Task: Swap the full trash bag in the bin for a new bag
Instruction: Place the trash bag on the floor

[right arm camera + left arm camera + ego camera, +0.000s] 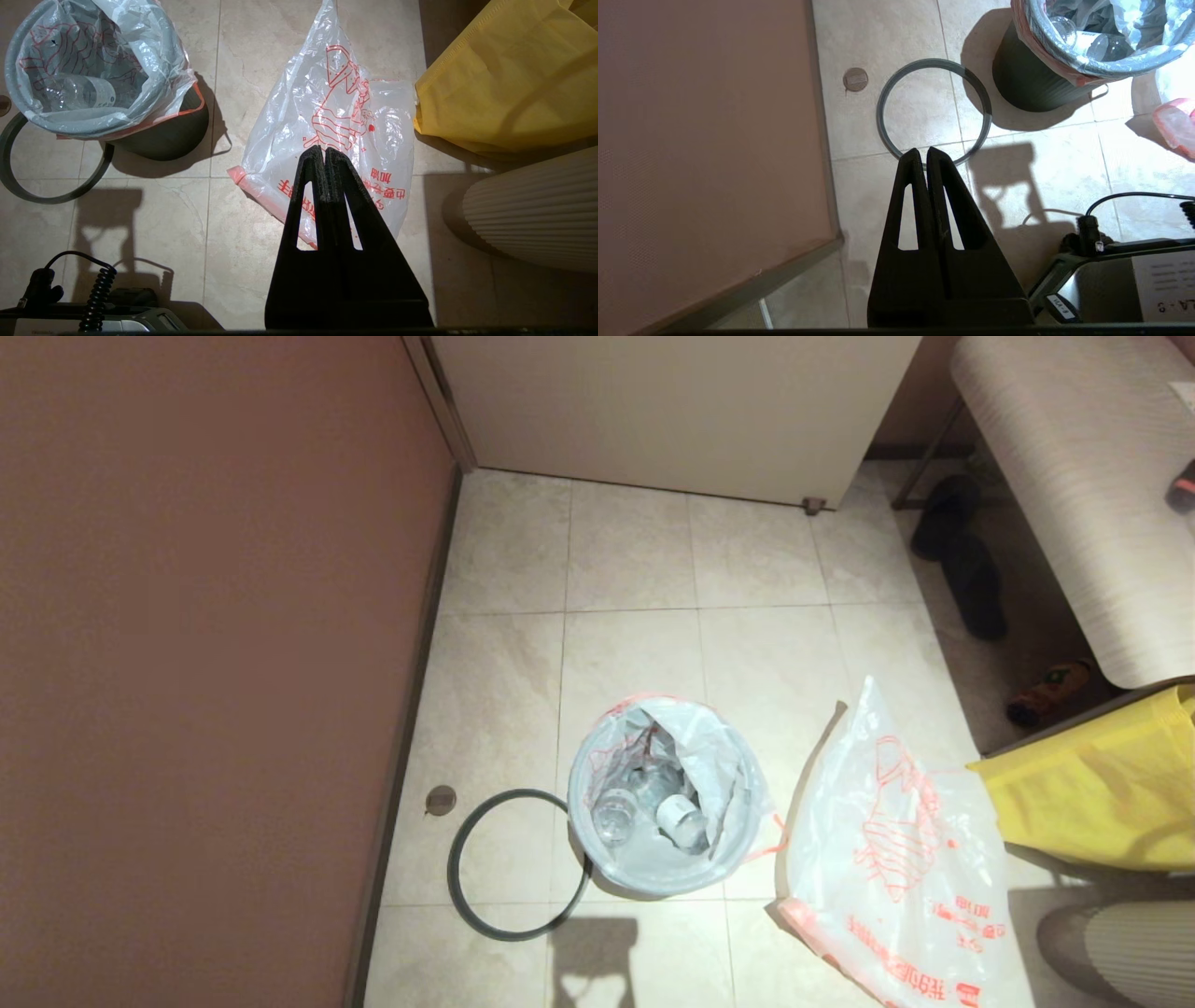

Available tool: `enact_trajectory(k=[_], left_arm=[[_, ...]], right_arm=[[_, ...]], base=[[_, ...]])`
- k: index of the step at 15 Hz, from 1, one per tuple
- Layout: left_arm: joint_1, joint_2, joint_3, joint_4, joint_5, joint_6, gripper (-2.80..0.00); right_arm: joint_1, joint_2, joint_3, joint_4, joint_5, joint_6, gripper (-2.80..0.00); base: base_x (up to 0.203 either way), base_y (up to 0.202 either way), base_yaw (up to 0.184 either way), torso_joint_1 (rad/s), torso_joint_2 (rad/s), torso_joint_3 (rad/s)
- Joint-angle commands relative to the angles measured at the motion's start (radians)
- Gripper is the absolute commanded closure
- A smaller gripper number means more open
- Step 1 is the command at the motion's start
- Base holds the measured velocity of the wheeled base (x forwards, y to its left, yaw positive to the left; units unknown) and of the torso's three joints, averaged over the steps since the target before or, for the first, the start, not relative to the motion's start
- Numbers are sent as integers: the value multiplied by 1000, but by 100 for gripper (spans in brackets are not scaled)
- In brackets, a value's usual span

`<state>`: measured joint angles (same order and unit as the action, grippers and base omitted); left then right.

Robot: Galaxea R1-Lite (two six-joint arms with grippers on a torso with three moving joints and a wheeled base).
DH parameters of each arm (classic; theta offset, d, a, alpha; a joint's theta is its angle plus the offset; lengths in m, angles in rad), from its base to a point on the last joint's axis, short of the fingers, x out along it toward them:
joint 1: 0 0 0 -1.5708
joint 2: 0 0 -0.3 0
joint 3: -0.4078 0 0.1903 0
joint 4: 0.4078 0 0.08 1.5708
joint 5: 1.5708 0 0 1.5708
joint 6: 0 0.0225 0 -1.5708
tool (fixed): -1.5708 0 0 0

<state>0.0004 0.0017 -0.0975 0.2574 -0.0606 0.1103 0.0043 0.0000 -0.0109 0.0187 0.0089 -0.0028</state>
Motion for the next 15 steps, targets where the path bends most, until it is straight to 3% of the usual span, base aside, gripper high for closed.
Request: enact_trajectory(k=[1,5,15], left_arm=[[0,0,-4,0,3,-17,0],[0,-1,-2,-6,32,-77,0],[0,0,-2,-6,35,-78,0]], right_arm=[[0,0,0,0,0,0,0],[0,0,1,0,0,0,0],[0,0,0,0,0,0,0]], base=[[0,0,0,0,0,0],[0,0,0,0,0,0],[0,0,0,0,0,0]])
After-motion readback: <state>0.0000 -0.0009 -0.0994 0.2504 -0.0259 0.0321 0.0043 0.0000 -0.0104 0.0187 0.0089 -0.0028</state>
